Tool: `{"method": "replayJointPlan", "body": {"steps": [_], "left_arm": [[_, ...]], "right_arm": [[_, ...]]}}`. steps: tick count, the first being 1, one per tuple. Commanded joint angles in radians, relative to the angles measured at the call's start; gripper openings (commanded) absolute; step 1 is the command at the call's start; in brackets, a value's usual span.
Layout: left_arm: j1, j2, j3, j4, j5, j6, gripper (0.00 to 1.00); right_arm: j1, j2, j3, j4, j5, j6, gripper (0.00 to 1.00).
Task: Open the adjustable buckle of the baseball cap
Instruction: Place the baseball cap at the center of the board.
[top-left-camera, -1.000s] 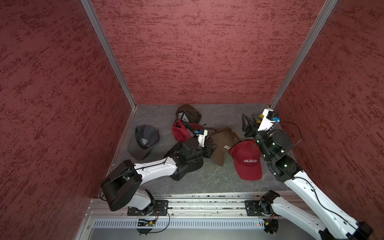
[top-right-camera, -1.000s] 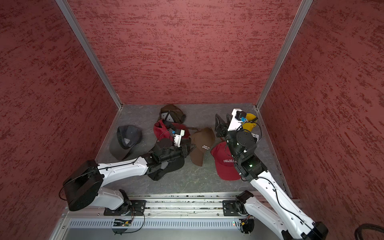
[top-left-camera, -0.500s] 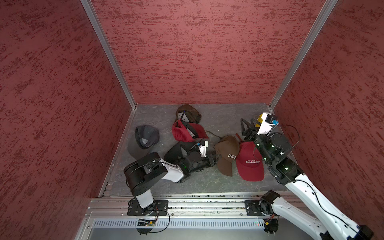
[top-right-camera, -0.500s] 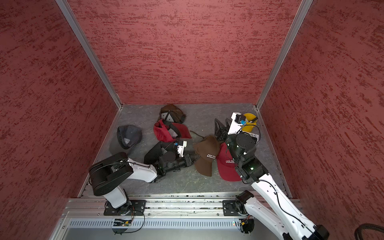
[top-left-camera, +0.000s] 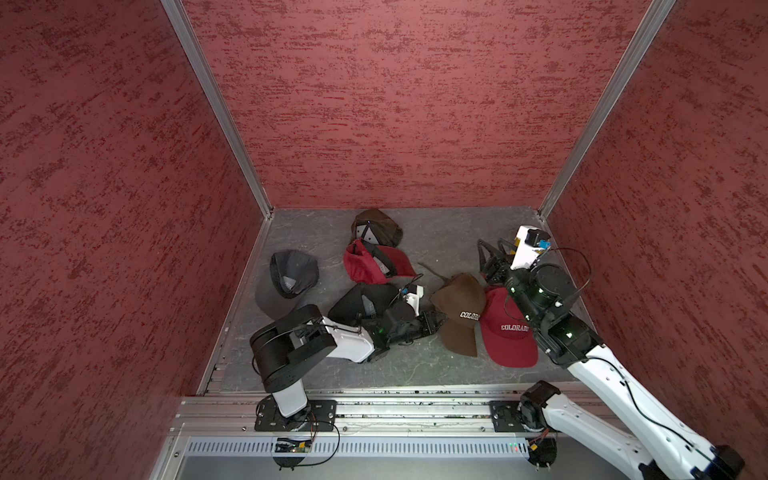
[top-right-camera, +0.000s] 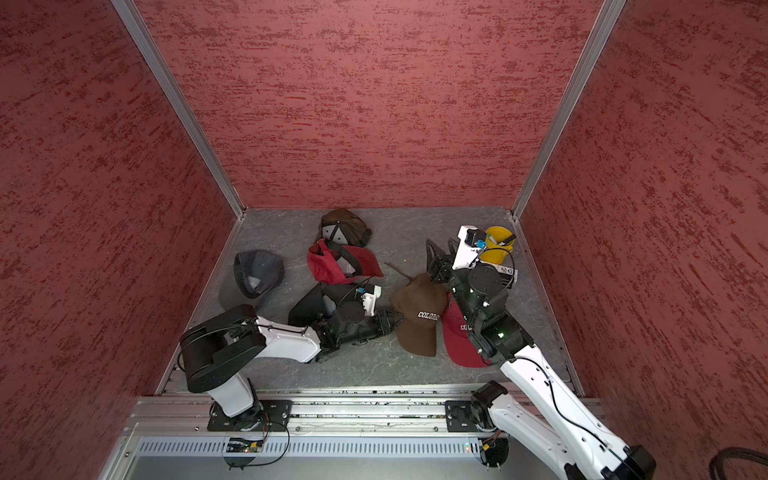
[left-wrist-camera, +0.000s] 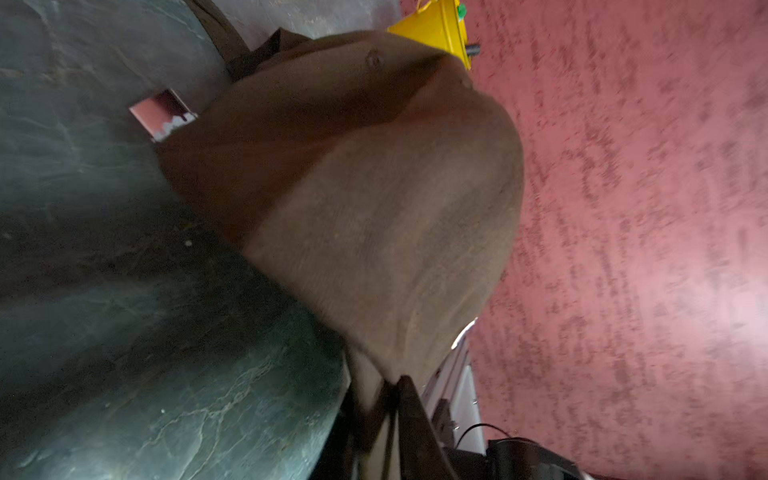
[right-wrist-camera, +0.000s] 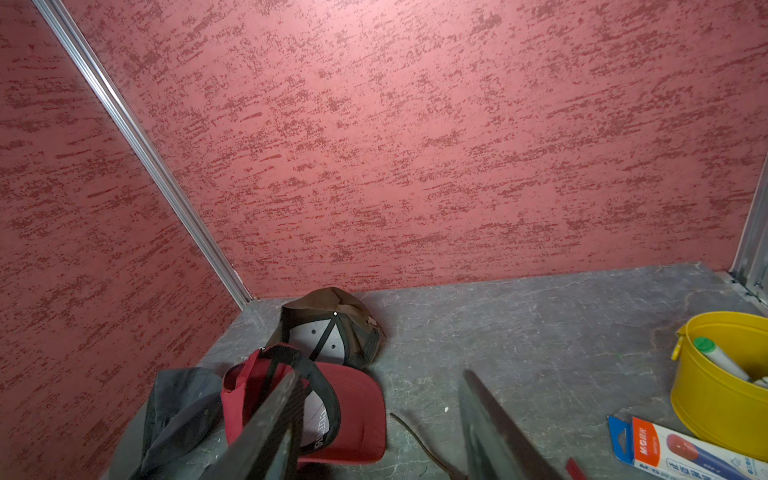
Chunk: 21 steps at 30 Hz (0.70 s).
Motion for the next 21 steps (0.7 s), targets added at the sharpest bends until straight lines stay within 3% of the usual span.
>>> {"method": "replayJointPlan", "body": {"steps": [1, 8, 16, 20, 21], "left_arm": [[-0.018, -0.03, 0.024, -0.273, -0.029, 0.07, 0.27], [-0.025, -0.034, 0.039, -0.408, -0.072, 0.074, 0.47], [-0.068, -0.047, 0.135, -0.649, -0.2, 0.099, 0.67], [-0.118, -0.053, 0.258, -0.905, -0.347, 0.111, 0.83], [-0.129, -0.054, 0.277, -0.94, -0.375, 0.11, 0.91]], "right_arm": [[-0.002, -0.002, -0.019, 0.021, -0.018, -0.006, 0.59], [-0.003, -0.007, -0.042, 0.029, -0.017, 0.002, 0.6], [-0.002, 0.008, -0.043, 0.024, -0.02, -0.005, 0.6], [-0.002, 0.016, -0.046, 0.026, -0.02, -0.011, 0.6], [-0.002, 0.018, -0.046, 0.027, -0.018, -0.015, 0.61]]}}
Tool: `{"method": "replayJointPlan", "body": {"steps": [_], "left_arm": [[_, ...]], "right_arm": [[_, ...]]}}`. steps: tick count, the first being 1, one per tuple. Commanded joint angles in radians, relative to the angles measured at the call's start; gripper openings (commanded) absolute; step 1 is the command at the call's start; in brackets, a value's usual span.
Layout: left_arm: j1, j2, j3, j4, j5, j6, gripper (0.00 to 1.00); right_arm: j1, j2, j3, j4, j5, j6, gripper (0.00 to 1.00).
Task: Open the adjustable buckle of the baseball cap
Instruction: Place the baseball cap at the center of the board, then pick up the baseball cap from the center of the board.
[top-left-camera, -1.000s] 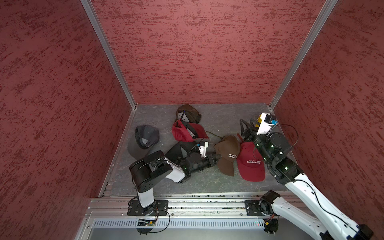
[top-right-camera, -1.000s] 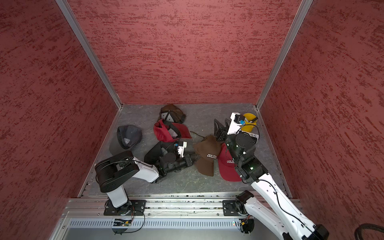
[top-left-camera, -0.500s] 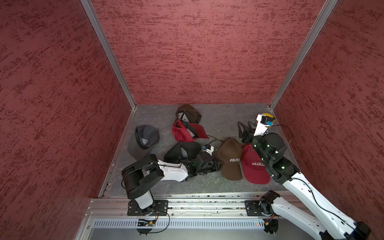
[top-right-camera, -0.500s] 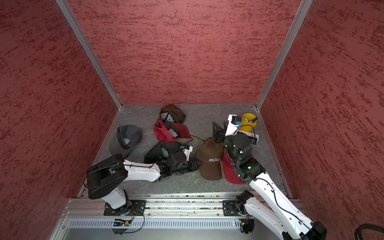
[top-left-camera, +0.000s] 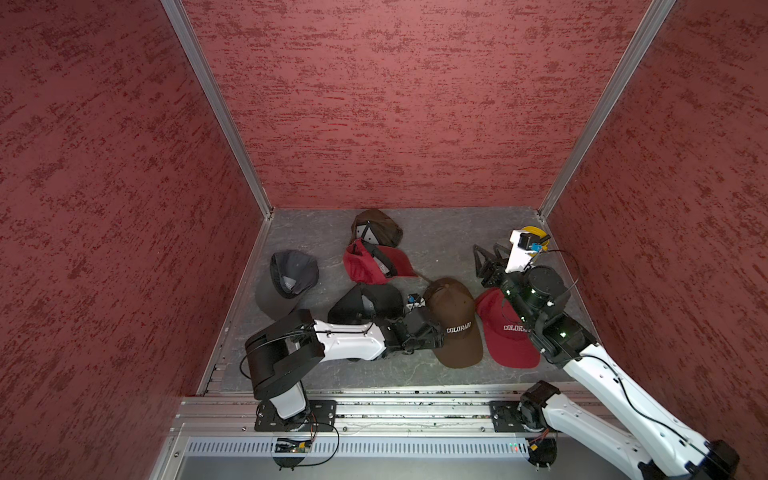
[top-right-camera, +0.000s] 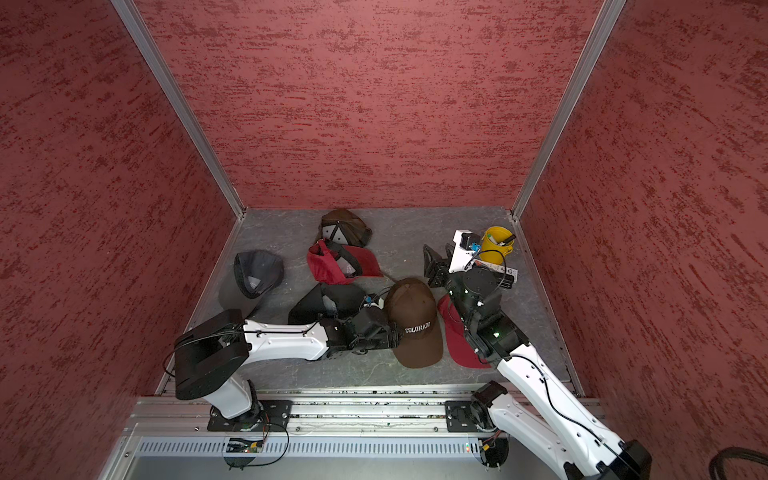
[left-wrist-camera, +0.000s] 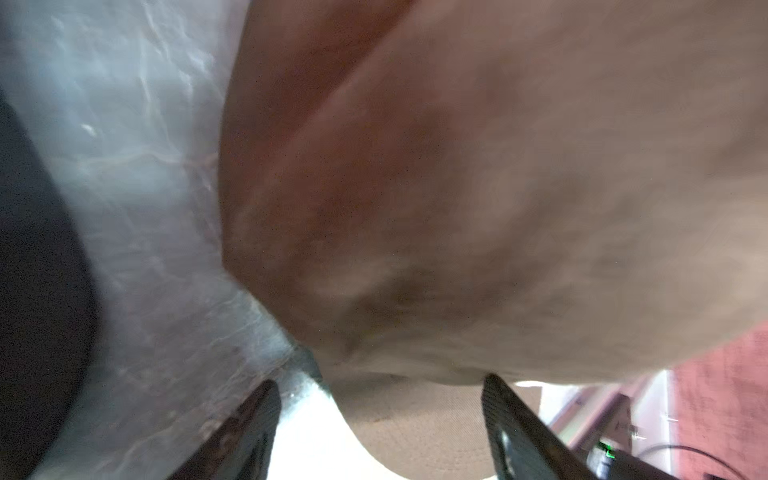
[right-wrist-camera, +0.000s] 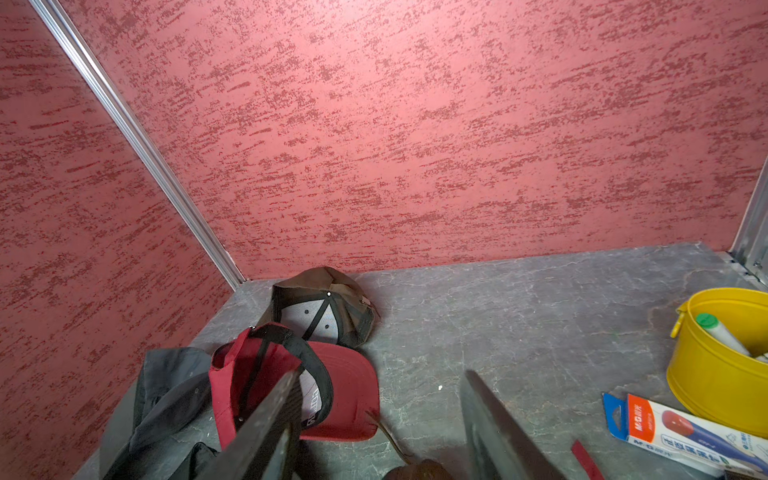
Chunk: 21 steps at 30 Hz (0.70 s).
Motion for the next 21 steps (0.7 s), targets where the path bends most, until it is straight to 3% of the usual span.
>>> {"method": "replayJointPlan", "body": {"steps": [1, 5, 10, 16, 21], "left_arm": [[-0.039, -0.029, 0.074, -0.228, -0.165, 0.019, 0.97], [-0.071, -0.074, 0.115, -0.317, -0.296, 0.016, 1.0], [-0.05, -0.146, 0.148, -0.353, -0.346, 0.116, 1.0], [0.082, -0.261, 0.187, -0.378, -0.234, 0.268, 1.0], [0.267, -0.381, 0.198, -0.389, -0.115, 0.397, 0.99]], "right_arm": [[-0.002, 0.005, -0.009, 0.024, -0.011, -0.018, 0.61], [-0.002, 0.019, -0.008, 0.031, -0.009, -0.037, 0.61], [-0.003, 0.051, 0.0, 0.051, -0.015, -0.071, 0.62], [-0.003, 0.145, 0.06, 0.05, -0.093, -0.107, 0.62], [-0.003, 0.28, 0.126, 0.037, -0.259, -0.125, 0.62]]}}
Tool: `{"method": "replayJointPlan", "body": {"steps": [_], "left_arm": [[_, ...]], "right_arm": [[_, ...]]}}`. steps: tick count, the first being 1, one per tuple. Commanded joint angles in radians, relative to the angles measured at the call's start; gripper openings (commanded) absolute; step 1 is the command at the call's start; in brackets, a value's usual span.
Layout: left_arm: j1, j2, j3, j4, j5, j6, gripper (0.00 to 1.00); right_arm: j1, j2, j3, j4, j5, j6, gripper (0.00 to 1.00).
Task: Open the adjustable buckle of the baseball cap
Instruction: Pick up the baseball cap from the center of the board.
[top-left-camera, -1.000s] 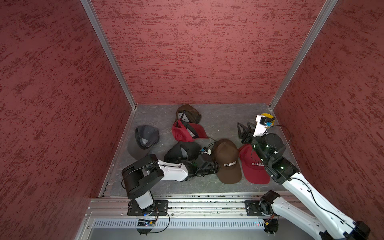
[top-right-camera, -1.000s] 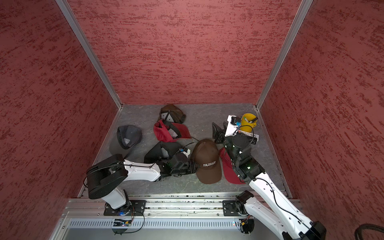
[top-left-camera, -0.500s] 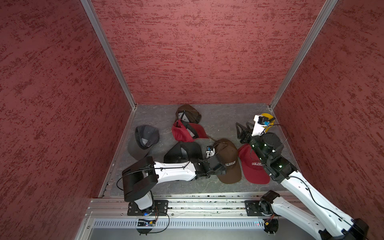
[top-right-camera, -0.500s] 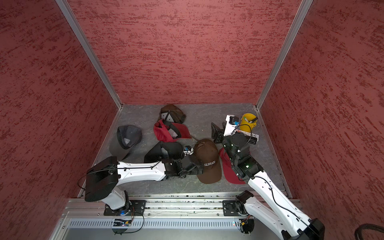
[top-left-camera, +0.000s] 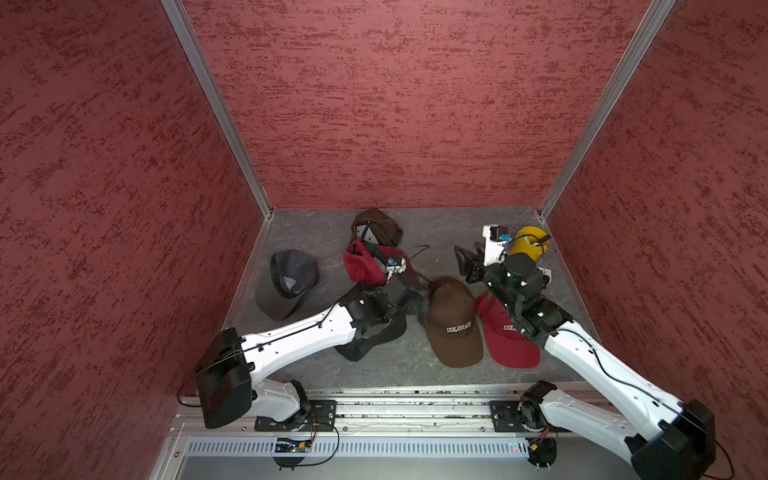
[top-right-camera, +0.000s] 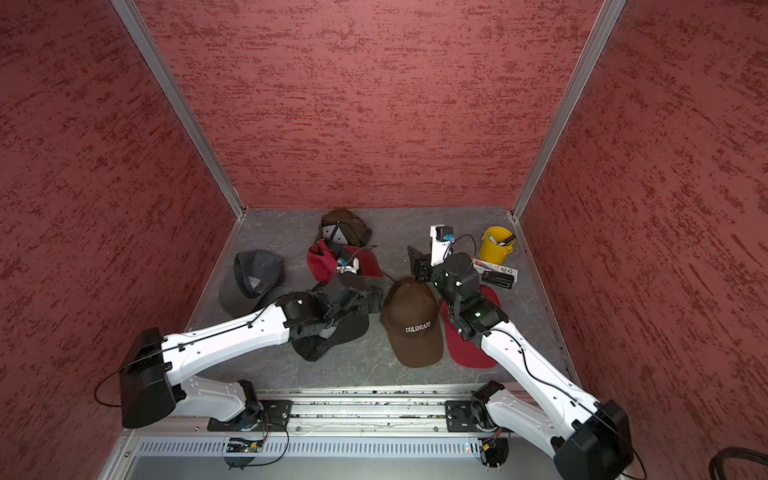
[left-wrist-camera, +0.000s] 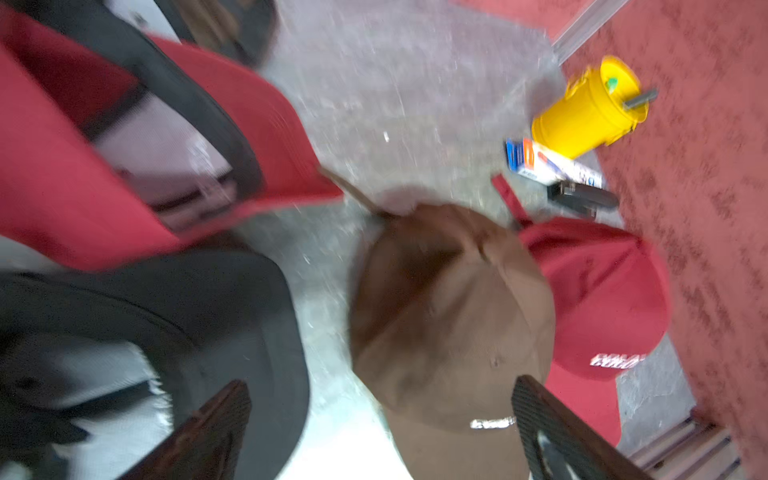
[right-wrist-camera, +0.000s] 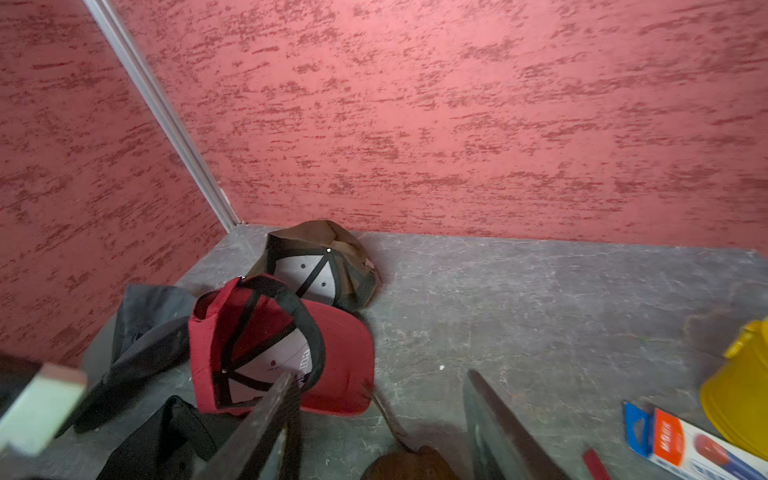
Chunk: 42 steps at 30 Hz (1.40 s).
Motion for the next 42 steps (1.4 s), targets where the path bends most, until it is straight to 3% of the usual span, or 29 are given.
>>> {"method": "replayJointPlan", "body": {"steps": [1, 6, 10, 16, 20, 31, 34, 38, 42], "left_arm": [[0.113, -0.072, 0.031, -0.026, 0.11, 0.152, 0.99], [0.353, -0.124, 0.055, -0.053, 0.291, 0.211, 0.97], [0.523, -0.124, 0.045, -0.022, 0.437, 0.212, 0.95], [0.643, -0.095, 0.063, -0.012, 0.56, 0.238, 0.94], [0.674, -0.086, 0.057, -0.005, 0.59, 0.25, 0.94], [0.707, -0.069, 0.061, -0.011, 0.605, 0.289, 0.94], [0.707, -0.057, 0.073, -0.017, 0.608, 0.297, 0.94], [0.707, -0.045, 0.089, -0.018, 0.612, 0.298, 0.94], [0.705, -0.034, 0.118, -0.029, 0.617, 0.301, 0.94]], "right_arm": [[-0.002, 0.08, 0.054, 0.022, -0.187, -0.026, 0.61], [0.029, 0.258, 0.113, 0.036, -0.421, -0.058, 0.59], [0.078, 0.378, 0.202, -0.011, -0.434, -0.143, 0.6], [0.111, 0.577, 0.34, -0.047, -0.54, -0.24, 0.59], [0.128, 0.686, 0.418, -0.097, -0.594, -0.289, 0.59], [0.134, 0.878, 0.56, -0.033, -0.731, -0.243, 0.54], [0.138, 0.903, 0.576, -0.024, -0.761, -0.234, 0.46], [0.138, 0.9, 0.563, 0.011, -0.715, -0.223, 0.25], [0.139, 0.859, 0.527, 0.083, -0.652, -0.222, 0.13]]}}
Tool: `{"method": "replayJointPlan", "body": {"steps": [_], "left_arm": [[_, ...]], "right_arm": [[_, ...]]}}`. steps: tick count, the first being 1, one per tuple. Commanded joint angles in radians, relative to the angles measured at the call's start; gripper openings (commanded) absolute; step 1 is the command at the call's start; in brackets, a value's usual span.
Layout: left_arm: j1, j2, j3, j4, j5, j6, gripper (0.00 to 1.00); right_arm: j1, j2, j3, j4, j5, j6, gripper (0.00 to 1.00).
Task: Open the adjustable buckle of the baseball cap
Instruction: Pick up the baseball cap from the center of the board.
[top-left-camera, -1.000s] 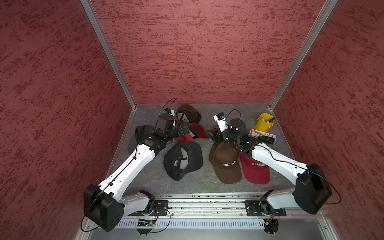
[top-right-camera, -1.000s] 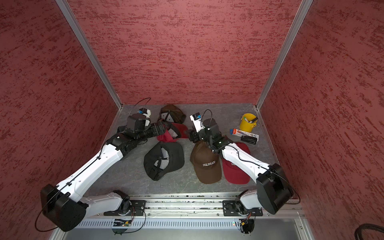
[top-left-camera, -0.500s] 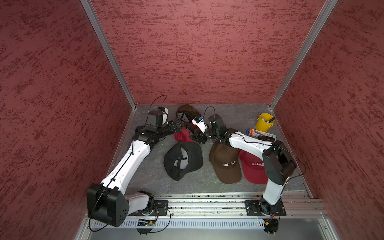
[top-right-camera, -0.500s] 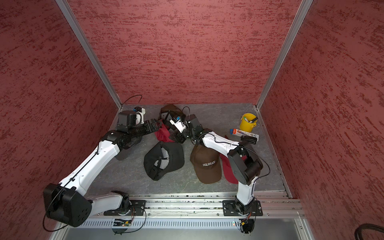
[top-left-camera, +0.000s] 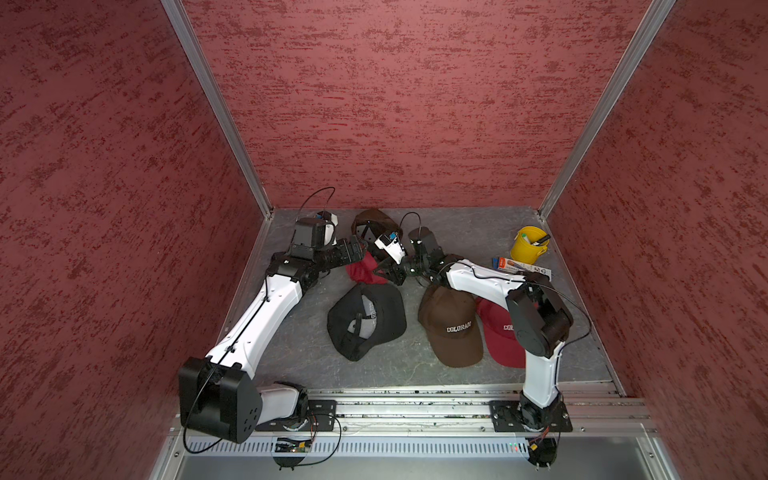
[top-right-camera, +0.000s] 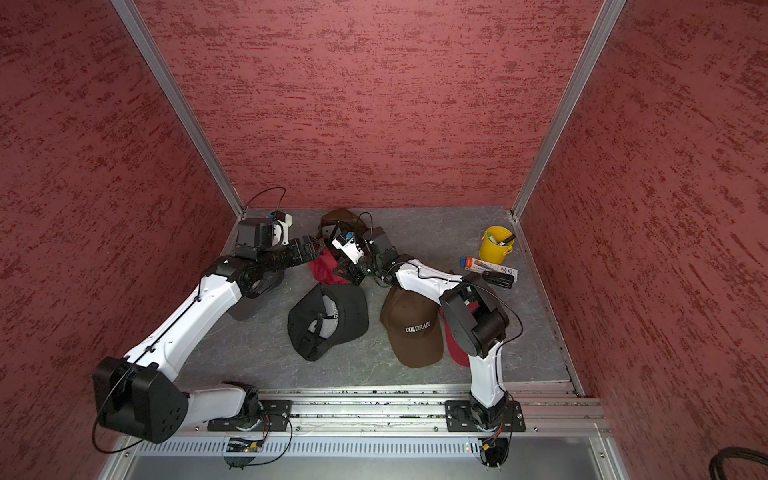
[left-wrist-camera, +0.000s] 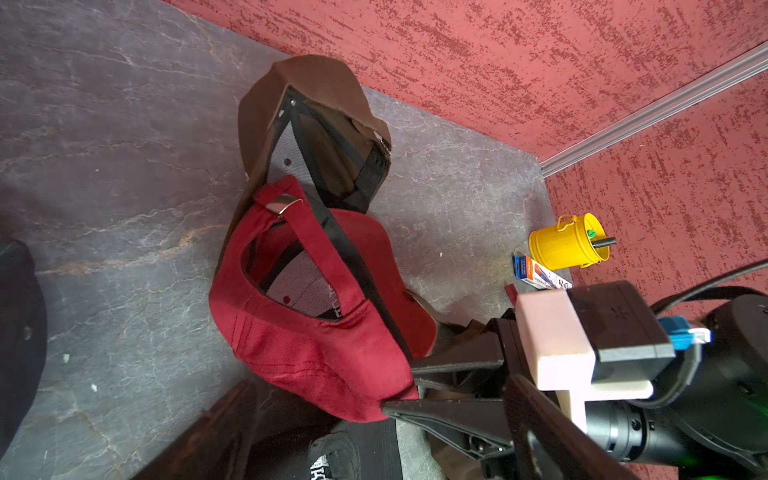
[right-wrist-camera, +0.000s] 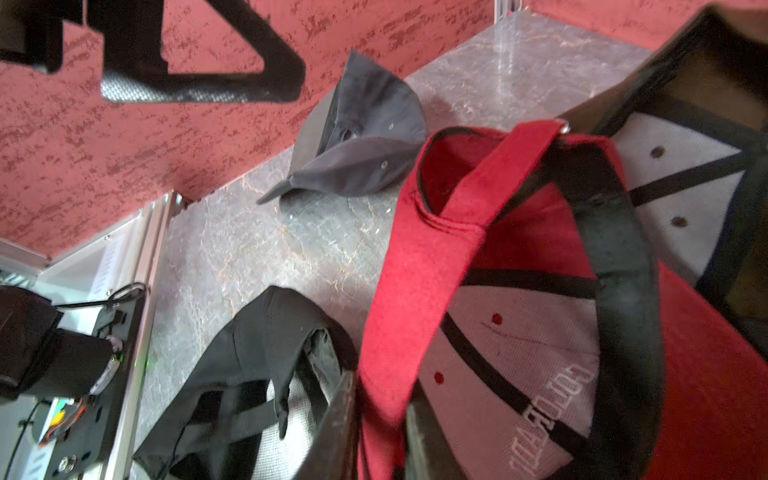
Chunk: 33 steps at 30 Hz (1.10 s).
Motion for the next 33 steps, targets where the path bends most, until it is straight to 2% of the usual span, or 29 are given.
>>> {"method": "replayJointPlan", "body": {"steps": [1, 7, 15, 22, 26, 33], "left_arm": [[0.005, 0.007, 0.048, -0.011, 0.015, 0.022, 0.94], [0.001, 0.01, 0.095, -0.034, 0.01, 0.035, 0.92], [-0.041, -0.034, 0.13, -0.003, -0.074, 0.088, 0.91], [-0.151, -0.076, 0.119, 0.093, -0.181, 0.22, 0.9], [-0.234, -0.07, 0.117, 0.128, -0.239, 0.3, 0.9], [-0.336, -0.063, 0.076, 0.237, -0.332, 0.368, 0.94]], "right_arm": [[0.005, -0.049, -0.024, 0.093, 0.063, 0.001, 0.1], [0.005, -0.106, -0.042, 0.174, 0.133, 0.014, 0.01], [0.005, -0.16, -0.037, 0.298, 0.235, 0.116, 0.0], [0.005, -0.201, -0.001, 0.388, 0.389, 0.231, 0.0], [0.006, -0.216, 0.035, 0.386, 0.519, 0.329, 0.0], [0.005, -0.255, 0.058, 0.383, 0.647, 0.44, 0.0]]}}
